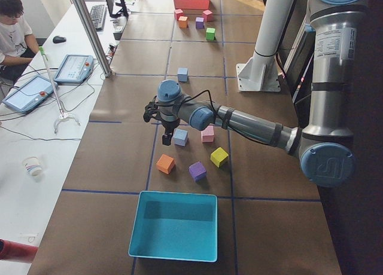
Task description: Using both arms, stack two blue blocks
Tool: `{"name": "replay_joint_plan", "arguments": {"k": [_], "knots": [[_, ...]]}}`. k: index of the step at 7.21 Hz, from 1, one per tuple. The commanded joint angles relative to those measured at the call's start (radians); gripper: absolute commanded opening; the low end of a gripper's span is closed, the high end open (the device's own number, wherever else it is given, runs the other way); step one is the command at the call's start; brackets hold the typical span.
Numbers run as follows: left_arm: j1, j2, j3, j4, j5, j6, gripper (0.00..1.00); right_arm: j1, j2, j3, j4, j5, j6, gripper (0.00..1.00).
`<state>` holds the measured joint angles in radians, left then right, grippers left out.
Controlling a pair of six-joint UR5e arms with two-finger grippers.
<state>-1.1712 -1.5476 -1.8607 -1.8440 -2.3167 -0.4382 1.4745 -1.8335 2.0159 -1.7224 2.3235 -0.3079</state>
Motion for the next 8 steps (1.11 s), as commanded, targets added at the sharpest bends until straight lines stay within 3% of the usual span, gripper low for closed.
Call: {"name": "replay_joint_plan", "arguments": {"k": [1, 2, 4, 8], "knots": [[0.117, -0.023, 0.046, -0.127, 0.083, -0.15, 1.0, 0.004, -0.015, -0.008, 0.029, 0.001, 0.052, 1.0], [0.163, -0.075, 0.093, -0.135, 0.085, -0.195, 1.0, 0.004, -0.015, -0.008, 0.029, 0.002, 0.052, 1.0], [0.25, -0.101, 0.136, -0.138, 0.176, -0.231, 1.0, 0.004, -0.015, -0.008, 0.029, 0.002, 0.052, 1.0], [0.321, -0.111, 0.204, -0.158, 0.184, -0.229, 1.0, 0.004, -0.015, -0.009, 0.029, 0.002, 0.052, 1.0]]}}
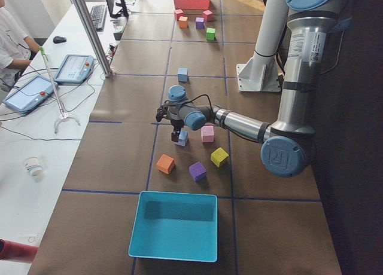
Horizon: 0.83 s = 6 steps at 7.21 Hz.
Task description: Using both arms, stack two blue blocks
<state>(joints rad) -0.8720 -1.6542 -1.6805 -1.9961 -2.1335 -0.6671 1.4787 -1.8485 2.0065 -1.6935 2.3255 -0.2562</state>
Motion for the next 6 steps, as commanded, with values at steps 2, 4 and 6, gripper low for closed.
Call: {"name": "replay_joint_plan", "arguments": {"k": [2, 4, 6], "knots": [[0.033, -0.021, 0.048, -0.006, 0.001, -0.005, 0.55, 0.0, 0.0, 0.0, 0.0, 0.003, 0.0, 1.0], [0.031, -0.022, 0.032, -0.006, 0.003, -0.014, 0.13, 0.0, 0.0, 0.0, 0.0, 0.012, 0.0, 1.0], [0.033, -0.129, -0.028, 0.031, 0.004, -0.16, 0.13, -0.001, 0.0, 0.0, 0.0, 0.037, -0.002, 1.0]]}}
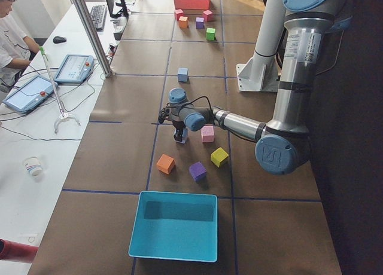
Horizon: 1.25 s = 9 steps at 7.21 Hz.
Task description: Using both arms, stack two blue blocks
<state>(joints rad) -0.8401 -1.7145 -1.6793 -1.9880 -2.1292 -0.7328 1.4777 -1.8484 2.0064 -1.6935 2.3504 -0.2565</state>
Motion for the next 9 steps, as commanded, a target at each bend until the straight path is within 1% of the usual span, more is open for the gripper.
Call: {"name": "replay_joint_plan", "arguments": {"k": [1, 2, 3, 4, 5, 6, 7, 8, 9], "knots": [[0.022, -0.196, -0.03, 0.128, 0.0, -0.182, 0.14, 0.0, -0.002, -0.003, 0.0, 0.01, -0.001, 1.0], [0.108, -0.346, -0.025, 0.281, 0.046, -0.225, 0.16, 0.0, -0.002, -0.003, 0.0, 0.01, -0.003, 1.0], [0.171, -0.473, -0.004, 0.369, 0.154, -0.29, 0.16, 0.0, -0.002, -0.005, 0.0, 0.01, -0.003, 1.0], [0.206, -0.544, 0.019, 0.38, 0.17, -0.357, 0.16, 0.0, -0.002, -0.008, 0.0, 0.01, -0.003, 1.0], [0.21, -0.659, 0.114, 0.383, 0.172, -0.406, 0.16, 0.0, -0.002, -0.008, 0.0, 0.01, -0.003, 1.0], [0.251, -0.73, 0.201, 0.382, 0.178, -0.433, 0.17, 0.0, -0.002, -0.009, 0.0, 0.009, -0.003, 1.0], [0.262, -0.738, 0.208, 0.379, 0.22, -0.435, 0.17, 0.0, 0.0, -0.008, 0.0, 0.01, -0.003, 1.0], [0.269, -0.737, 0.211, 0.38, 0.224, -0.433, 0.21, 0.0, 0.0, -0.008, 0.0, 0.01, -0.001, 1.0], [0.27, -0.737, 0.211, 0.38, 0.225, -0.43, 0.33, 0.0, -0.002, -0.008, 0.0, 0.01, -0.003, 1.0]]}}
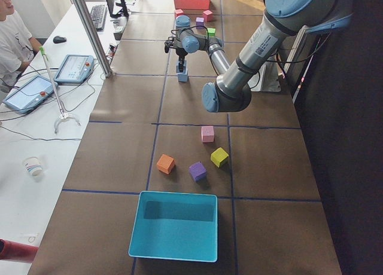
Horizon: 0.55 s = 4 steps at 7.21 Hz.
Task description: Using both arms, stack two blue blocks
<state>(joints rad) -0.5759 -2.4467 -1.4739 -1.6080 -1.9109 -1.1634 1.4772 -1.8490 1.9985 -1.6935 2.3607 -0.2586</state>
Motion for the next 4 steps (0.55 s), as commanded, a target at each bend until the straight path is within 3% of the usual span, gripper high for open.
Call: {"name": "replay_joint_plan", "arguments": {"k": [1, 2, 3, 4], "knots": [[0.007, -0.003, 0.01, -0.001, 0.006, 0.005, 0.53, 0.0, -0.001, -0.001, 0.0, 0.0, -0.001, 1.0], [0.007, -0.005, 0.015, -0.006, 0.004, 0.005, 0.61, 0.0, -0.001, 0.0, 0.0, 0.0, -0.001, 1.0], [0.007, -0.009, 0.024, -0.009, 0.007, 0.002, 0.99, 0.0, -0.001, -0.001, 0.0, 0.0, -0.001, 1.0], [0.007, -0.012, 0.024, -0.012, 0.021, 0.001, 1.0, 0.0, 0.001, 0.0, 0.0, 0.0, -0.001, 1.0]]}}
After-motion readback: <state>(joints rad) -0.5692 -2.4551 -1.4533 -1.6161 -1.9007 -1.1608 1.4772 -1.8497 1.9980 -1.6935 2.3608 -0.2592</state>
